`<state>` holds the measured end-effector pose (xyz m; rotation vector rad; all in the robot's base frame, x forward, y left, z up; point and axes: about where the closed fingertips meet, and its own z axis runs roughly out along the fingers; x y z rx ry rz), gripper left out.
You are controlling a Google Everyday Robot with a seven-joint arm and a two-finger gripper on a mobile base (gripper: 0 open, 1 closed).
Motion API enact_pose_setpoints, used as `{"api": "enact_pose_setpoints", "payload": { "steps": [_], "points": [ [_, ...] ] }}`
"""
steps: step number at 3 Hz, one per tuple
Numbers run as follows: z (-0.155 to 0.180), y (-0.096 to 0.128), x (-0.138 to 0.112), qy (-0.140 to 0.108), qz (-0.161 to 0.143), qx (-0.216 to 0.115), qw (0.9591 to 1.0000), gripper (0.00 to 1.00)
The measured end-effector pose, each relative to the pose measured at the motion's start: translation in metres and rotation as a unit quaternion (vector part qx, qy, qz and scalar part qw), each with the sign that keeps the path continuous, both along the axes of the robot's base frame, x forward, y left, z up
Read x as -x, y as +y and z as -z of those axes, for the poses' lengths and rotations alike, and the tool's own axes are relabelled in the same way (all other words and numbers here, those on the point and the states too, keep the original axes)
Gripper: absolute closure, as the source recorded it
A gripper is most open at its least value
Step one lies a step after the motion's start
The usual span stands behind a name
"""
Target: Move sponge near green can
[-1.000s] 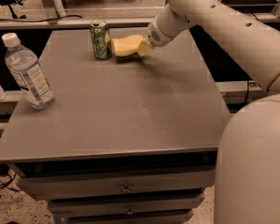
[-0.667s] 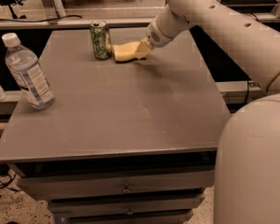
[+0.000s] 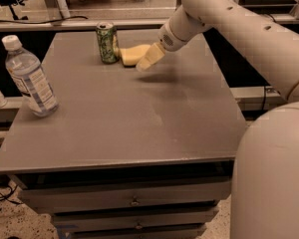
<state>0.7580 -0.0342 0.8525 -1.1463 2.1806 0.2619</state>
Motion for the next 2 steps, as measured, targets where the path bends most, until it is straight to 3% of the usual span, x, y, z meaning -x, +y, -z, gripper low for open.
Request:
{"api": "enact_pose_setpoints", "payload": {
  "steps": [1, 2],
  "points": [
    [-0.009, -0.023, 0.005, -0.004, 0.003, -0.013, 0.9999, 0.0],
    [-0.025, -0.062, 0.012, -0.012, 0.002, -0.047, 0.9988, 0.0]
  ]
}}
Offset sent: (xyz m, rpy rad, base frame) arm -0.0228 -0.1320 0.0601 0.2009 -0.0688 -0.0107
